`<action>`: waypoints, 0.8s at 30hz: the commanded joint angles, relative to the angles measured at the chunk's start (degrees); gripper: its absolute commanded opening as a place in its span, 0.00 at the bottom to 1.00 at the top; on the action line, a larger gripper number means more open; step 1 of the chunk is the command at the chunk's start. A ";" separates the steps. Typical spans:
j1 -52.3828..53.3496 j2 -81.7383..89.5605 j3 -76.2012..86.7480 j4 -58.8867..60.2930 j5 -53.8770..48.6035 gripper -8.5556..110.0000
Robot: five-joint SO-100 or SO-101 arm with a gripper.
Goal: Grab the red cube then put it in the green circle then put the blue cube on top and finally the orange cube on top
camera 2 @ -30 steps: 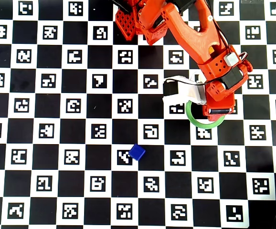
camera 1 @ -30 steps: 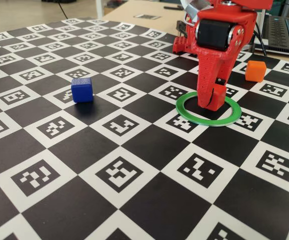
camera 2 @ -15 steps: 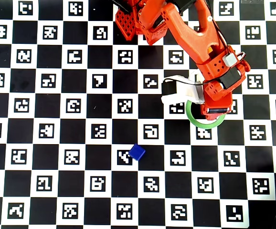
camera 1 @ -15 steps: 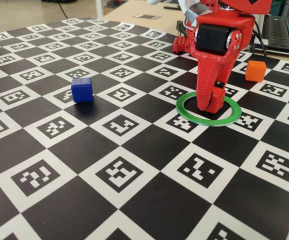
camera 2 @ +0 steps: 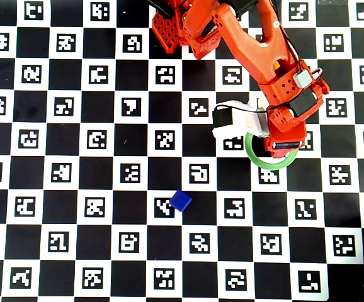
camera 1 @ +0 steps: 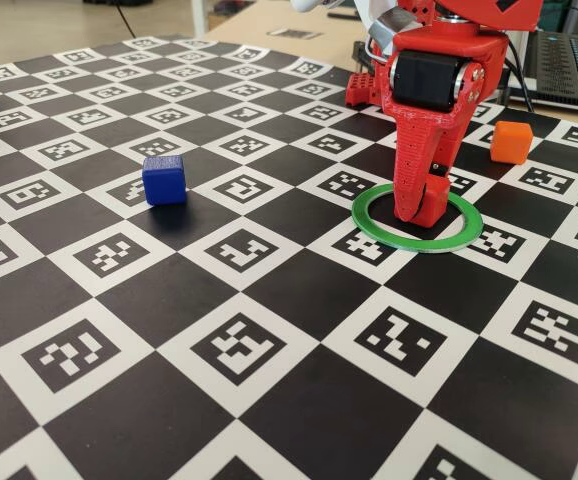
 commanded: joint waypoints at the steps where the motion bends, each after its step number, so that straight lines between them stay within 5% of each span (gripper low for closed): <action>1: -0.88 1.76 -0.09 -0.70 -0.70 0.21; 10: -1.14 1.93 -0.79 0.53 -1.14 0.39; 24: 2.72 7.29 -15.64 16.44 -3.69 0.46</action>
